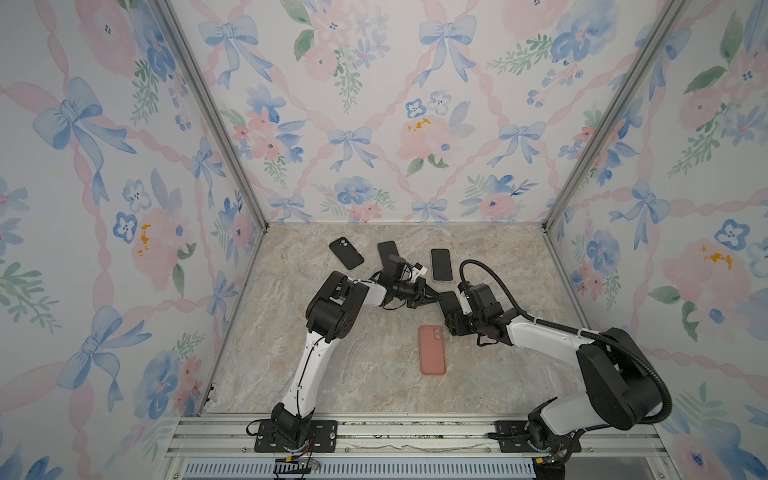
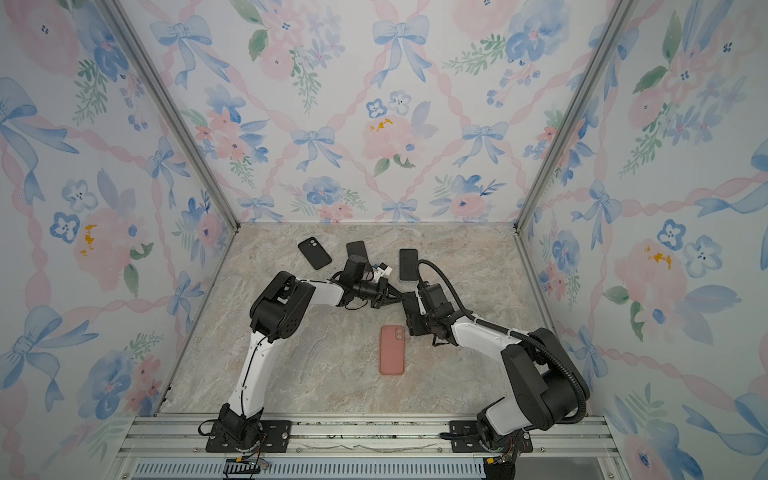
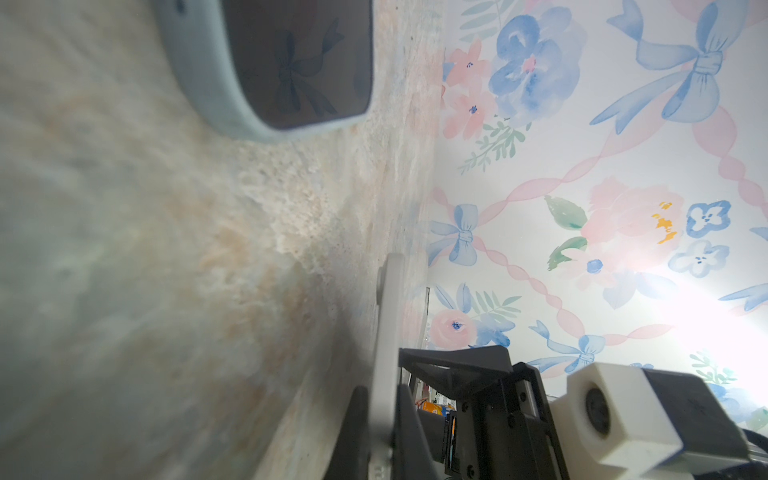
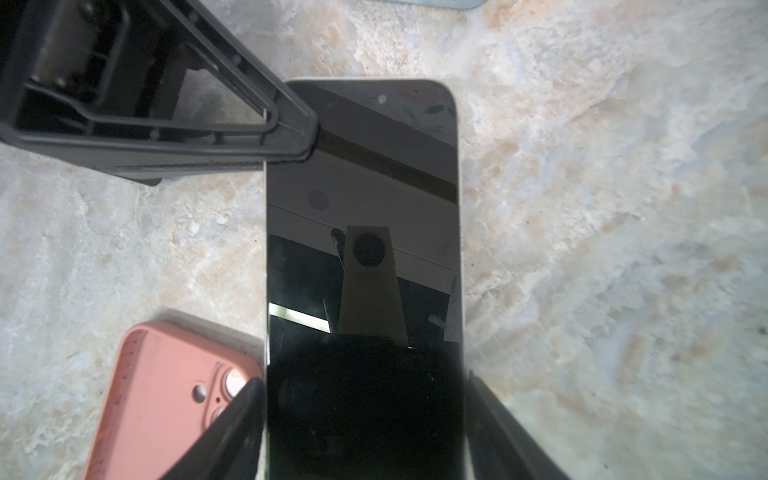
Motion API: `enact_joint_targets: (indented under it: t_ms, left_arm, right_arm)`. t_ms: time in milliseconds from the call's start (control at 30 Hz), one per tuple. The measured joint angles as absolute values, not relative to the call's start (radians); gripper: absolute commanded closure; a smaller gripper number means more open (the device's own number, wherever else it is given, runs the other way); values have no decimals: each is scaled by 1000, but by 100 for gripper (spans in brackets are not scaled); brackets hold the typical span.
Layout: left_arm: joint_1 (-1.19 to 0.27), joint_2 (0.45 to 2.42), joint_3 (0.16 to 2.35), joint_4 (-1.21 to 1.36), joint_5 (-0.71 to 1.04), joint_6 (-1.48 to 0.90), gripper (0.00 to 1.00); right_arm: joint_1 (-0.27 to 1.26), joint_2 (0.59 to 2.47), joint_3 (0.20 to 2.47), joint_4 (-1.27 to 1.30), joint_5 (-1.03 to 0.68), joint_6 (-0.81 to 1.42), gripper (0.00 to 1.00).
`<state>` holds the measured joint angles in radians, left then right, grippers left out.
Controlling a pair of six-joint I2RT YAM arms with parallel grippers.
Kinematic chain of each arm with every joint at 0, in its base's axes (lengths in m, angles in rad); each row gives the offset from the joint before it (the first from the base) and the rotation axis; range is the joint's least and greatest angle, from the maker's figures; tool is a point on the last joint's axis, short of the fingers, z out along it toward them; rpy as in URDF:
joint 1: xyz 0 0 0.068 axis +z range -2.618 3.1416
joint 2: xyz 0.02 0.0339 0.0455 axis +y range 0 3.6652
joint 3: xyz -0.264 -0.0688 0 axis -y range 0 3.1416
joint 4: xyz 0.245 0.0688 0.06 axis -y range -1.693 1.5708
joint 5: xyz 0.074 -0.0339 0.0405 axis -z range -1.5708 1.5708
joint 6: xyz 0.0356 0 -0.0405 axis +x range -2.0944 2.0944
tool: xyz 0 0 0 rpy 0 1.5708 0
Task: Put the phone into the phone case
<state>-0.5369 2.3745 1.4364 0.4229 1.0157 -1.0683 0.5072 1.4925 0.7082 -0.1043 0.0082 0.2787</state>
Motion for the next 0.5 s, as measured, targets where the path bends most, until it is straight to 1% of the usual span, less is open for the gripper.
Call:
enact_joint_targets:
  t_ms: [100, 200, 500]
  left_arm:
    - [-537, 2374, 1436, 424, 1016, -1068, 97]
    - [-540, 2374, 1435, 421, 1003, -1070, 98]
    - [-543, 2374, 1431, 422, 995, -1072, 100]
  right_arm:
    - [511, 1493, 708, -105, 12, 284, 24]
    - [517, 1492, 708, -102, 21, 282, 19]
    - [539, 1474, 708, -117, 52, 286, 9]
